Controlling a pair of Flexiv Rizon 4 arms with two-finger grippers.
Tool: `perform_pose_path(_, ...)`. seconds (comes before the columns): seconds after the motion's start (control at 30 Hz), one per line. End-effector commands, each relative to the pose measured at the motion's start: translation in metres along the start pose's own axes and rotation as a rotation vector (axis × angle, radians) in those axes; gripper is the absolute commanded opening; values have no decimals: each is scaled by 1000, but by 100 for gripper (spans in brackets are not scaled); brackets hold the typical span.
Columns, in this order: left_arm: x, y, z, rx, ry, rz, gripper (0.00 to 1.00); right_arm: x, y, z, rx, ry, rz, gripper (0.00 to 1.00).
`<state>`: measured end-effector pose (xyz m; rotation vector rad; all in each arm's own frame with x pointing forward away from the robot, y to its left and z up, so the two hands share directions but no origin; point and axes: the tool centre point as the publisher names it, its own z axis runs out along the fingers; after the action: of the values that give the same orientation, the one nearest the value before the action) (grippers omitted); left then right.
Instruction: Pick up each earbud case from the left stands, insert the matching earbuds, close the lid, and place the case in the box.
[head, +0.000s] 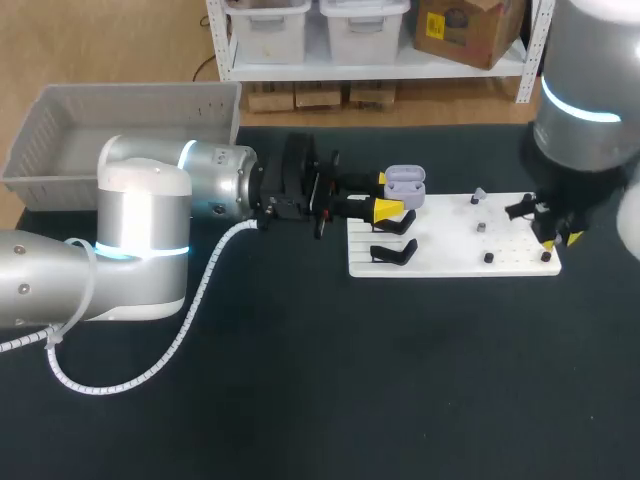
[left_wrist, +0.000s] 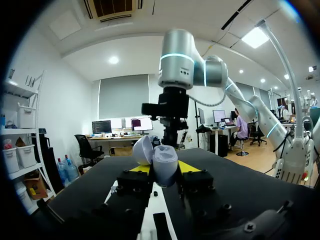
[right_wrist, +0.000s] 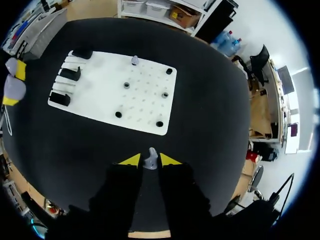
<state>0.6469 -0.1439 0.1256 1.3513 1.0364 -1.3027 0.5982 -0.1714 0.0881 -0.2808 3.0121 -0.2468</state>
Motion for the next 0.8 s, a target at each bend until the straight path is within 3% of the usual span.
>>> perform_pose_path(0.03,0,-2,0,-6,-1,3,0,-5,16,-22,40,76,24,0)
perform_pose_path(0.17,0,-2,0,-6,-1,3,0,3,28,-29,42,96,20,0)
perform_pose_path(0.8,0,-2,0,-6,-1,3,0,3,28,-29,42,96,20,0)
